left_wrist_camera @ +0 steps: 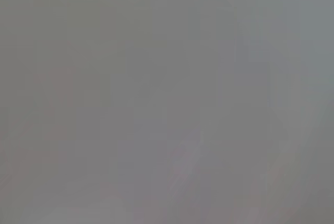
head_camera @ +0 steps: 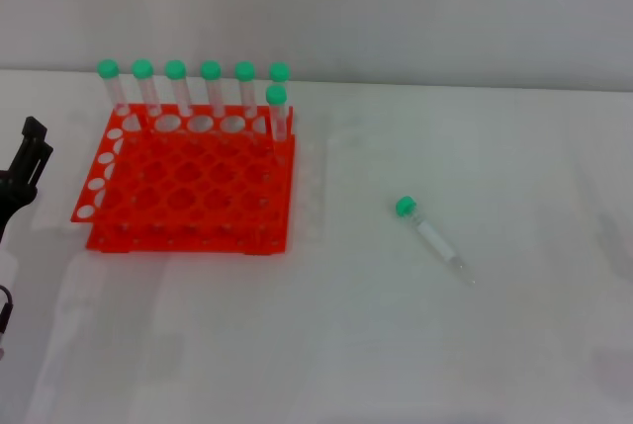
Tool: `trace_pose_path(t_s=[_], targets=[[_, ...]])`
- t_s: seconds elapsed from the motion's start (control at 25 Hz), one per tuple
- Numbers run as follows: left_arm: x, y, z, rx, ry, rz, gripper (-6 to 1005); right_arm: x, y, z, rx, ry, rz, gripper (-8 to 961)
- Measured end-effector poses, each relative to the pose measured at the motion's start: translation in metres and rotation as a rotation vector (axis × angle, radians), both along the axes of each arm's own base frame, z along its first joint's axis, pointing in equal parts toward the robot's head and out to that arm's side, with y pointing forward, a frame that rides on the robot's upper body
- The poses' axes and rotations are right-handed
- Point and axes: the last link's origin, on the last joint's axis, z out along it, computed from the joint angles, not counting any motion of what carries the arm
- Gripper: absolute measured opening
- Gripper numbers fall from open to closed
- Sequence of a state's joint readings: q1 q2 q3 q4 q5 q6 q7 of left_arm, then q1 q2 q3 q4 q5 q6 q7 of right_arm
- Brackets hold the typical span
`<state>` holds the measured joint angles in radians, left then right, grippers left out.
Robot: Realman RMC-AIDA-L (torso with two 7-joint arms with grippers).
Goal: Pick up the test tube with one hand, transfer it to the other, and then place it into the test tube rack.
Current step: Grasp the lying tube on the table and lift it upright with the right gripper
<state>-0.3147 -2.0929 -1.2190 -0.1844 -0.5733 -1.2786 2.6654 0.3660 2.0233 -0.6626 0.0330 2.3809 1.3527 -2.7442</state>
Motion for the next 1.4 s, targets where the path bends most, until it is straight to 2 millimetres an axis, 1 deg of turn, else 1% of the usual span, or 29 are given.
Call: trace_pose_path(t_s=[0.08, 0.32, 0.44, 0.48, 0.52, 0.64, 0.72, 0.76, 0.8, 0.88, 0.92, 1.04, 1.08, 1.12, 1.16, 1.24, 1.32, 1.4], targets=[[-0.001, -0.001, 0.0, 0.001, -0.001, 0.003, 894, 0.0, -0.001, -0.001, -0.003, 0.011, -0.001, 860], [-0.003, -0.004, 0.0, 0.001, 0.0, 0.007, 893, -0.003, 0.004, 0.0, -0.024, 0.117, 0.017, 860], [-0.004, -0.005, 0.001, 0.004, -0.001, 0.012, 893, -0.011, 0.01, 0.001, -0.065, 0.107, 0.076, 860], [-0.004, -0.006, 0.001, 0.005, -0.001, 0.013, 894, -0.015, 0.015, 0.004, -0.086, 0.11, 0.109, 860], [-0.005, -0.006, 0.001, 0.005, -0.002, 0.014, 894, -0.015, 0.015, 0.004, -0.086, 0.11, 0.109, 859], [-0.006, -0.007, 0.001, 0.005, -0.003, 0.017, 894, -0.033, 0.04, 0.025, -0.237, 0.173, 0.212, 859], [-0.007, -0.009, 0.001, 0.005, -0.003, 0.022, 894, -0.039, 0.049, 0.034, -0.293, 0.187, 0.231, 859], [-0.007, -0.009, 0.001, 0.004, -0.002, 0.022, 894, -0.045, 0.055, 0.041, -0.349, 0.202, 0.236, 860], [-0.008, -0.01, 0.0, 0.002, -0.002, 0.024, 894, -0.055, 0.063, 0.052, -0.409, 0.205, 0.246, 860], [-0.009, -0.011, 0.0, -0.001, -0.001, 0.026, 894, -0.071, 0.071, 0.062, -0.501, 0.19, 0.259, 859], [-0.009, -0.012, 0.0, -0.002, -0.001, 0.028, 894, -0.085, 0.076, 0.068, -0.556, 0.149, 0.276, 858], [-0.01, -0.014, 0.0, -0.001, -0.001, 0.031, 894, -0.118, 0.085, 0.071, -0.7, 0.033, 0.277, 856], [-0.01, -0.014, 0.0, -0.001, -0.001, 0.032, 893, -0.132, 0.088, 0.071, -0.758, -0.028, 0.251, 855], [-0.01, -0.014, -0.001, -0.002, -0.001, 0.031, 893, -0.144, 0.09, 0.069, -0.81, -0.087, 0.21, 851], [-0.01, -0.014, -0.001, -0.003, -0.001, 0.032, 893, -0.152, 0.092, 0.067, -0.84, -0.128, 0.189, 846], [-0.011, -0.014, -0.001, -0.004, -0.001, 0.035, 893, -0.179, 0.094, 0.059, -0.91, -0.241, 0.111, 837], [-0.011, -0.014, -0.001, -0.005, -0.001, 0.035, 893, -0.204, 0.094, 0.046, -0.96, -0.35, 0.041, 820], [-0.011, -0.014, -0.001, -0.006, 0.0, 0.036, 893, -0.229, 0.091, 0.026, -1.001, -0.457, -0.008, 793]])
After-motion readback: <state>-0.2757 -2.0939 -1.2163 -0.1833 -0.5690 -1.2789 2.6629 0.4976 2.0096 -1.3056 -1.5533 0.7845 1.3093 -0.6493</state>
